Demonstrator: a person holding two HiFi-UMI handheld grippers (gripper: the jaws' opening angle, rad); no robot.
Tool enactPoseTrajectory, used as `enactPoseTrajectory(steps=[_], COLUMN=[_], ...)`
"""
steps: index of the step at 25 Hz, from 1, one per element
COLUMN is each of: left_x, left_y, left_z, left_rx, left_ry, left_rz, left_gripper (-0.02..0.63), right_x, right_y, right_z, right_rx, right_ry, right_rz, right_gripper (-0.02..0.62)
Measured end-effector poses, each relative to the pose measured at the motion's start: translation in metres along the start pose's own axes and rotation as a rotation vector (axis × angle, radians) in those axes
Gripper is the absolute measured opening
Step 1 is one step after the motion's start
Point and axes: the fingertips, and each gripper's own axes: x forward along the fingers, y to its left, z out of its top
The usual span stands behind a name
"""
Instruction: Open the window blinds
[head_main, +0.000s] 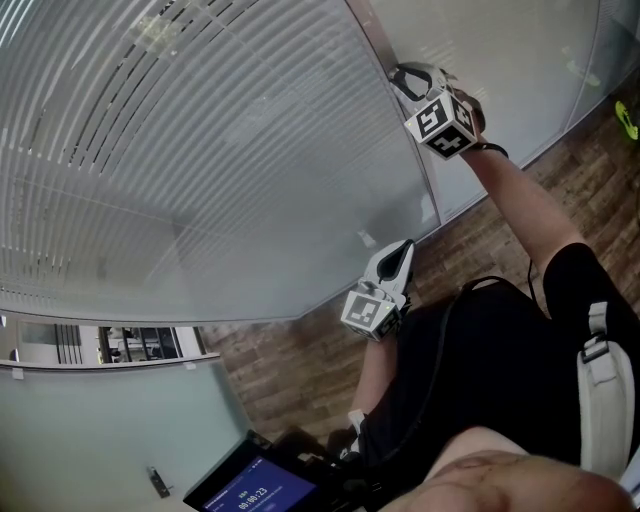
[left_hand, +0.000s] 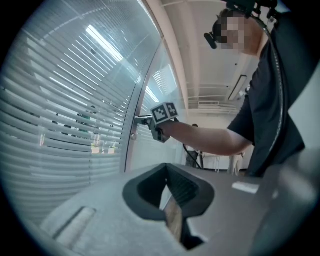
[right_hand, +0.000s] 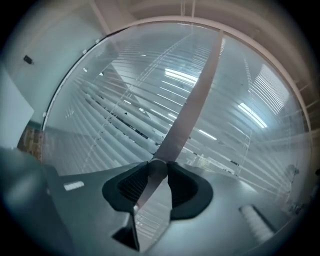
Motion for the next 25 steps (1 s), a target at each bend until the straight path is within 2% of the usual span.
enactPoseTrajectory(steps=[6,9,11,17,25], left_x=[0.001,0.0,-0.001,-0.002,-0.001], left_y=[-0.001,0.001,0.002,0.005,0.001], left_z=[0.004,0.001,0.0,-0.006,-0.001], left_rx=[-0.005,0.001,0.001,0.017,0.011], left_ry=[0.02,0.003,0.0,-0.018,-0.009], left_rz=[0.0,0.006,0.011,0.012,0.008], left_gripper=[0.002,0.002,0.002,0.002,0.002], right_x=[0.005,0.005,0.006,0.006,0.006], right_y=[-0.002,-0.005,-0.007,-0.008,-0.008], right_z=[-0.004,-0.008,-0.014,-0.014,-0.013], right_rx=[0.25,0.399,0.459,0.564,0.598], right_ry=[-0.042,-0.064,-0.072,-0.087,-0.091], right_rz=[0.013,0.024,0.027,0.036,0.041], right_gripper=[0.123,0.123,0.124,0.124,0.124])
